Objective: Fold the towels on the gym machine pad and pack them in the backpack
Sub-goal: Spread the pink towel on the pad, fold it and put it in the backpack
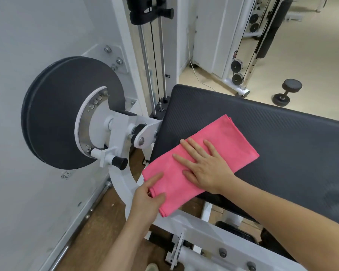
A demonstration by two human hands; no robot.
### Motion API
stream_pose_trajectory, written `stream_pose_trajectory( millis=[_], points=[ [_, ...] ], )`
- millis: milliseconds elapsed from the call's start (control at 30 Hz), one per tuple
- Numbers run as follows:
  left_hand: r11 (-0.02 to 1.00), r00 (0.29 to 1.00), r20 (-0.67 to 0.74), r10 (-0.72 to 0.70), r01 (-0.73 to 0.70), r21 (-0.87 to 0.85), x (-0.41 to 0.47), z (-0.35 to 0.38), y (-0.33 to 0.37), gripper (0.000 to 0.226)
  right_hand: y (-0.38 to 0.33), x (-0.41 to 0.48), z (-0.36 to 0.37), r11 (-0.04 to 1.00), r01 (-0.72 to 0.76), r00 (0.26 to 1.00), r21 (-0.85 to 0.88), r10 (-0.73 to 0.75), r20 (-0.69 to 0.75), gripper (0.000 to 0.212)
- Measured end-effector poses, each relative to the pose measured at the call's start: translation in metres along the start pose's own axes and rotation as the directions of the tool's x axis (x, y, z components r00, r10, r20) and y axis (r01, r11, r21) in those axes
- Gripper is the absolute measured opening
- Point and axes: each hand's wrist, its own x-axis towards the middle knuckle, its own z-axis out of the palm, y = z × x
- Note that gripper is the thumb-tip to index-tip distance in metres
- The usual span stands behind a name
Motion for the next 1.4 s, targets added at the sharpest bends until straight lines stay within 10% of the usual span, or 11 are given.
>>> stream_pose_trajectory(
  millis=[133,233,367,433,567,667,733,833,1000,1400],
  points=[
    [0.998,0.995,-0.085,0.051,-0.054,-0.035,-0.01,0.008,0.019,0.055,-0.033,-0.011,-0.036,0.917,-0.159,0.985,0.365,0.171,-0.001,0.064],
    [0.995,0.998,0.002,0.067,-0.067,-0.074,-0.011,0.013,0.039,0.054,-0.063,-0.04,-0.072,0.524,-0.289,0.952,0.801,0.246,0.183,0.081],
    [0.988,0.958,0.278,0.074,-0.109,0.113,-0.015,0.026,0.066,0.061,-0.098,-0.057,-0.071,0.699,-0.308,0.927,0.645,0.372,0.04,0.091],
    [0.909,0.942,0.319,0.106,-0.222,0.354,-0.015,0.032,0.071,0.067,-0.097,-0.054,-0.061,0.624,-0.387,0.853,0.679,0.523,0.005,0.077],
    [0.101,0.787,0.283,0.549,-0.399,0.912,0.003,0.024,0.069,0.035,-0.082,-0.055,-0.054,0.521,-0.452,0.808,0.724,0.584,0.085,0.046],
    [-0.155,0.623,0.494,0.607,-0.517,0.842,0.022,0.013,0.062,0.01,-0.069,-0.062,-0.061,0.511,-0.405,0.894,0.758,0.396,0.211,0.021],
    [-0.066,0.66,0.654,0.369,-0.683,0.727,0.024,0.009,0.059,0.006,-0.055,-0.068,-0.063,0.47,-0.409,0.91,0.782,0.275,0.31,0.01],
    [0.351,0.756,0.654,-0.003,-0.612,0.709,0.021,0.007,0.054,0.006,-0.029,-0.079,-0.062,0.445,-0.447,0.894,0.776,0.25,0.372,0.01],
    [0.746,0.827,0.55,0.121,-0.441,0.499,0.037,0.028,0.067,0.012,-0.002,-0.085,-0.058,0.378,-0.472,0.806,0.797,0.551,0.216,0.017],
    [0.711,0.922,0.201,0.331,-0.384,0.589,0.083,0.074,0.069,0.031,0.02,-0.048,-0.044,0.603,-0.607,0.69,0.518,0.723,-0.033,0.021]
  ],
)
